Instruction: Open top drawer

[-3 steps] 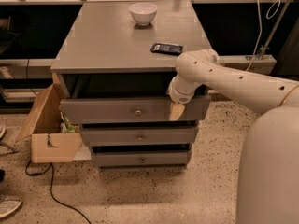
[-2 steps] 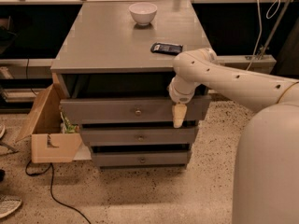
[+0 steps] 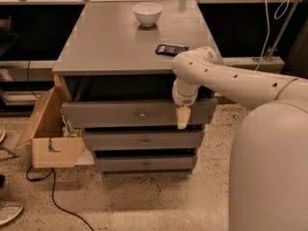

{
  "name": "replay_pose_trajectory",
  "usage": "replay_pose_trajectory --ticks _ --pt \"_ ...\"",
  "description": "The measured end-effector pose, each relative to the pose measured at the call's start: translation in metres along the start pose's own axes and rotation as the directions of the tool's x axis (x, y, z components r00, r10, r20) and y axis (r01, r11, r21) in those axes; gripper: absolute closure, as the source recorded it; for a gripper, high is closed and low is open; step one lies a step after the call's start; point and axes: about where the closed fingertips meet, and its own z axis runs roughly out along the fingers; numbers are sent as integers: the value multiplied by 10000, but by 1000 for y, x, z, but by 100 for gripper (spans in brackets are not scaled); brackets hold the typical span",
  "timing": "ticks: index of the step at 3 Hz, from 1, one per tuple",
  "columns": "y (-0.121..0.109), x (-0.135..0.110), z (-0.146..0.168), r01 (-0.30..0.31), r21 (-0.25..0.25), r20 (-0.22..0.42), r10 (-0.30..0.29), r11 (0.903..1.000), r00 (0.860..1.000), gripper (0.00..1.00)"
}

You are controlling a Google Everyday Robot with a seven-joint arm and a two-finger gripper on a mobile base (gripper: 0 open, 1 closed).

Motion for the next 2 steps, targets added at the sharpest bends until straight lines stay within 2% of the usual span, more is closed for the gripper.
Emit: replay_pose_trajectory --ticks 1,2 --pt "9 6 -4 -226 -439 -419 208 9988 9989 38" --pt "25 8 -21 -389 -806 -884 317 9960 9956 62"
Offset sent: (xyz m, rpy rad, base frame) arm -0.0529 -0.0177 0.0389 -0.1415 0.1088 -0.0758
